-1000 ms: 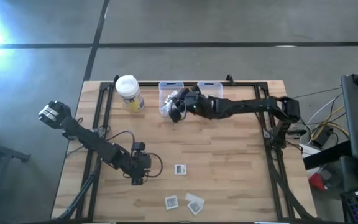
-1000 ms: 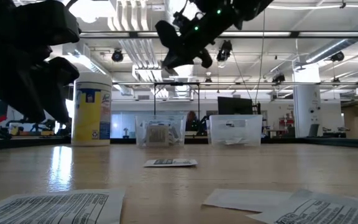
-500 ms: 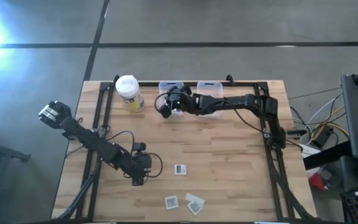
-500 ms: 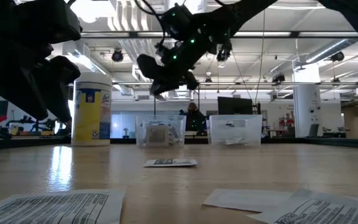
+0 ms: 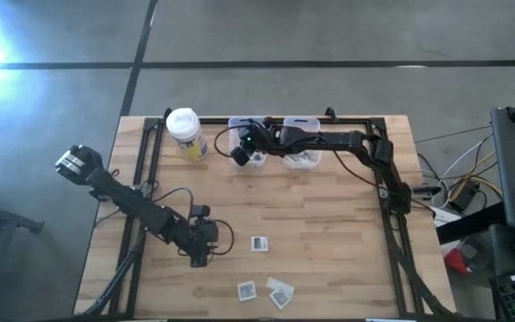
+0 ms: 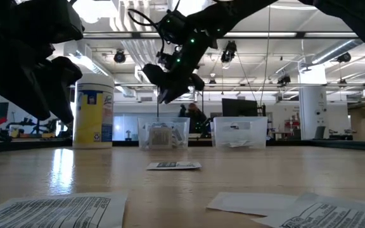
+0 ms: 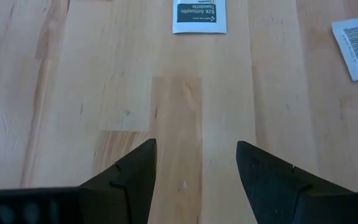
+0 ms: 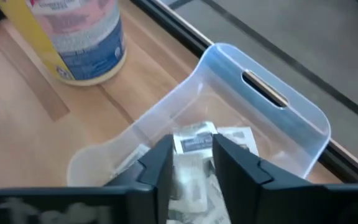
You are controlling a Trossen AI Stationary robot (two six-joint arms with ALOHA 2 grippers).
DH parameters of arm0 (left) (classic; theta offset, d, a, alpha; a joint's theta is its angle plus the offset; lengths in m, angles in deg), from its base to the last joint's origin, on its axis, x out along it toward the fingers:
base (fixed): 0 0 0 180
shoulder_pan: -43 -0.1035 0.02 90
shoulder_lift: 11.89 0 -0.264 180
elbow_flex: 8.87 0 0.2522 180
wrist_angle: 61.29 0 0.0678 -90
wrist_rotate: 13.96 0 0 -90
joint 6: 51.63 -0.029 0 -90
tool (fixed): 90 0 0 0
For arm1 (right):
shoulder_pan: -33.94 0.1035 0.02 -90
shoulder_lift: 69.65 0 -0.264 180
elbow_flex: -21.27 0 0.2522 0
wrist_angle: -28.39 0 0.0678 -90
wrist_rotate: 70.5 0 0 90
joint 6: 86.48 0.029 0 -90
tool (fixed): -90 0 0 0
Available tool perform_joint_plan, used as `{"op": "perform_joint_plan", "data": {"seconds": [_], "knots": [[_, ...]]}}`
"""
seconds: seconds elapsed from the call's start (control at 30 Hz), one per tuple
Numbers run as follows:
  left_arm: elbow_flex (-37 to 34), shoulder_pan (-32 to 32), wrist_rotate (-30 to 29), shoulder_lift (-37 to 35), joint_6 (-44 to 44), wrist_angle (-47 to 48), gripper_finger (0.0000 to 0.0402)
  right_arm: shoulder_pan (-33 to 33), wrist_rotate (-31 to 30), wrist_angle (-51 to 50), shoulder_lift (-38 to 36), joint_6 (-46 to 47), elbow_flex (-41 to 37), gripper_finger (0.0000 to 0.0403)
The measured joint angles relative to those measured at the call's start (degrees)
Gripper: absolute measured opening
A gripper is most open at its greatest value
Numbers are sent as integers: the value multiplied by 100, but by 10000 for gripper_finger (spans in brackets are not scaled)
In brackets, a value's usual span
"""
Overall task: Pick & Place First Aid Supplies
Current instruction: Put the towelette pack into the left transparent bin
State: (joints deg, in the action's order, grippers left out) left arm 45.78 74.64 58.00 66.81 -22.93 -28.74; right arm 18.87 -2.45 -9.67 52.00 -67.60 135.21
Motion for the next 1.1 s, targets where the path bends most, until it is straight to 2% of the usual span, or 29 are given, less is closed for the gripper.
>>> {"op": "perform_joint_plan", "data": {"seconds": [0.17, 0.3, 0.47, 0.7, 0.77, 0.97, 1.1], "knots": [[0, 0, 9, 0, 20, -50, 213, 13, 13, -299, -15, -1, 316, 150], [0, 0, 11, 0, 32, -99, 213, 20, 147, -1142, -30, -79, 771, 171], [0, 4, 3, 0, 7, -378, 213, 55, 255, -2572, -30, 41, 1420, 177], [0, 3, -137, 0, -239, -1070, 213, 275, 244, -4351, -37, 6, 2013, 165], [0, 2, -156, 0, -316, -1253, 213, 372, 93, -4661, -37, 53, 2086, 161], [0, 2, -165, 0, -604, -1601, 213, 775, -900, -5211, -159, 247, 2133, 152], [0, 2, -172, 15, -950, -1794, 213, 996, -999, -5344, -402, 365, 2044, 147]]}}
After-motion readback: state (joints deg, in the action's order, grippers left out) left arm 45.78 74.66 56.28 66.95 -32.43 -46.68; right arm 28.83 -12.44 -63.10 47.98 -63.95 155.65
